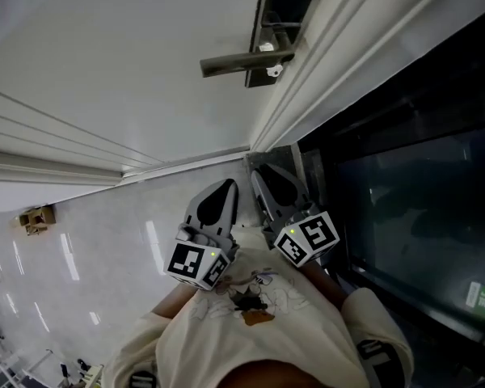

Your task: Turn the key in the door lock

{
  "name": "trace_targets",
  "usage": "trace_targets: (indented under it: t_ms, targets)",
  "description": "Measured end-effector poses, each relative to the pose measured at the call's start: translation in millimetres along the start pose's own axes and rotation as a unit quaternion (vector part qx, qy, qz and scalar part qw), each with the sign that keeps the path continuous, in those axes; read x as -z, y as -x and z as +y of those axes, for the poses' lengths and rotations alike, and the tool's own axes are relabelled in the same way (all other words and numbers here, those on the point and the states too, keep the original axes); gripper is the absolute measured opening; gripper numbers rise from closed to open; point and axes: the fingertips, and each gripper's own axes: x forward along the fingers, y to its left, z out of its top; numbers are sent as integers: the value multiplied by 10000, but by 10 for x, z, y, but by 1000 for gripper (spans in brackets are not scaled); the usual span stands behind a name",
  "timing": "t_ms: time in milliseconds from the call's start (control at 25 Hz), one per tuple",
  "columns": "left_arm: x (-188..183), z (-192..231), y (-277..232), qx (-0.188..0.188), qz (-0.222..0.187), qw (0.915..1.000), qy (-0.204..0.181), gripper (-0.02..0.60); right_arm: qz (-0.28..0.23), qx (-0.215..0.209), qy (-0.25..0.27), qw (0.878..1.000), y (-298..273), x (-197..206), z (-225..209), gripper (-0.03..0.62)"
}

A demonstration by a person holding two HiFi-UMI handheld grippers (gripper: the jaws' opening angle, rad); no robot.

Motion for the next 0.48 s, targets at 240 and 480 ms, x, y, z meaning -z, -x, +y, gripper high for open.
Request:
trace_targets:
  t_ms: [240, 480]
  targets:
    - [303, -568, 110, 122, 193, 9997, -49, 5, -70, -21, -78, 9999, 596, 94, -50, 63]
    - [664, -880, 380, -212, 368, 9991, -96, 5, -105, 44, -465, 9989, 1094, 367, -185, 57]
